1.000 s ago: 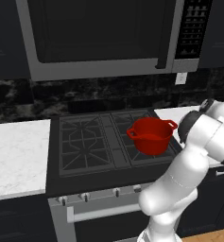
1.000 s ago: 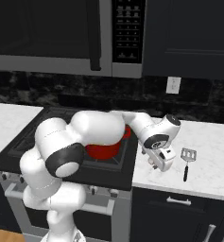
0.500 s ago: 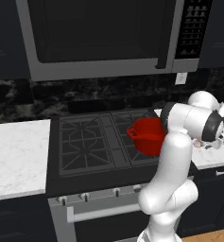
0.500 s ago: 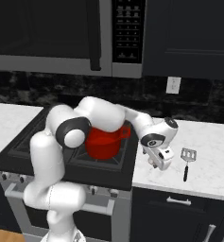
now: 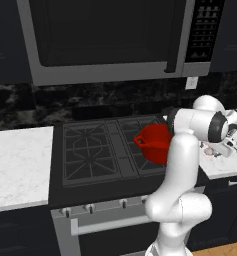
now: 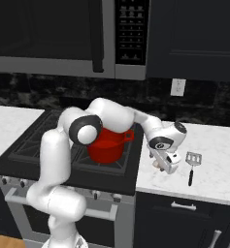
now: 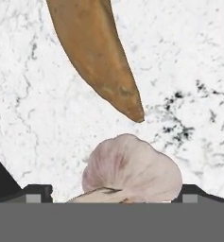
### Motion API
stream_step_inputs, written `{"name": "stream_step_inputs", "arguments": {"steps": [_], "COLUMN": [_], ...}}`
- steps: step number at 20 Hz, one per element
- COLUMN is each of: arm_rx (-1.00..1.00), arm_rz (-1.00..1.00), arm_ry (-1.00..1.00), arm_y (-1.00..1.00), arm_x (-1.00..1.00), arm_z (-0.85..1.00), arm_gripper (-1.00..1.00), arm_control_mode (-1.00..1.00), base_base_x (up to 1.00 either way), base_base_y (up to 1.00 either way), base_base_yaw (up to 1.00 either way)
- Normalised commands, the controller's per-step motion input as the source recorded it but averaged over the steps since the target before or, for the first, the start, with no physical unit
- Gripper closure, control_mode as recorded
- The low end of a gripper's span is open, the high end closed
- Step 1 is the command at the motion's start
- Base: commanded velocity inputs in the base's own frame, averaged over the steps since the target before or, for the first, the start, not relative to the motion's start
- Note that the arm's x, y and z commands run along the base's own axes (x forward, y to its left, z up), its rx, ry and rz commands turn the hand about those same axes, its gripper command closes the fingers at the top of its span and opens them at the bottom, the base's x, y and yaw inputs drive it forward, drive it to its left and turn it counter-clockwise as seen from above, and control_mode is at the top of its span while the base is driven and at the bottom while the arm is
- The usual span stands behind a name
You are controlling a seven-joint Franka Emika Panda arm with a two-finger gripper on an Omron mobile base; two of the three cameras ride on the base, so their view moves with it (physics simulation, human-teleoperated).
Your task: Put the sweet potato and garlic in the pot. Retrieve the spatula and lightly stir the vegetables in the pot.
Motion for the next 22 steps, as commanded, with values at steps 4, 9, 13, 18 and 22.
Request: {"name": "stream_step_inputs", "arguments": {"steps": [4,9,13,18,22], "arm_rx": [-0.01,-0.03,-0.02,-0.11,-0.14], "arm_rz": [0.00,0.00,0.04,0.06,0.06], "arm_ry": [0.00,-0.05,-0.13,-0.15,-0.05], "arm_y": [0.00,0.02,0.10,0.52,0.92], "arm_x": [0.14,-0.17,-0.61,-0.68,-0.16], "arm_z": [-0.31,-0.10,0.64,1.00,0.99], "arm_gripper": [-1.00,1.00,1.00,1.00,1.00], "arm_control_mode": [-1.00,-1.00,-1.00,-1.00,-1.00], "base_base_x": [0.00,0.00,0.00,0.00,0.00], "base_base_y": [0.00,0.00,0.00,0.00,0.00], "base_base_yaw": [0.00,0.00,0.00,0.00,0.00]}}
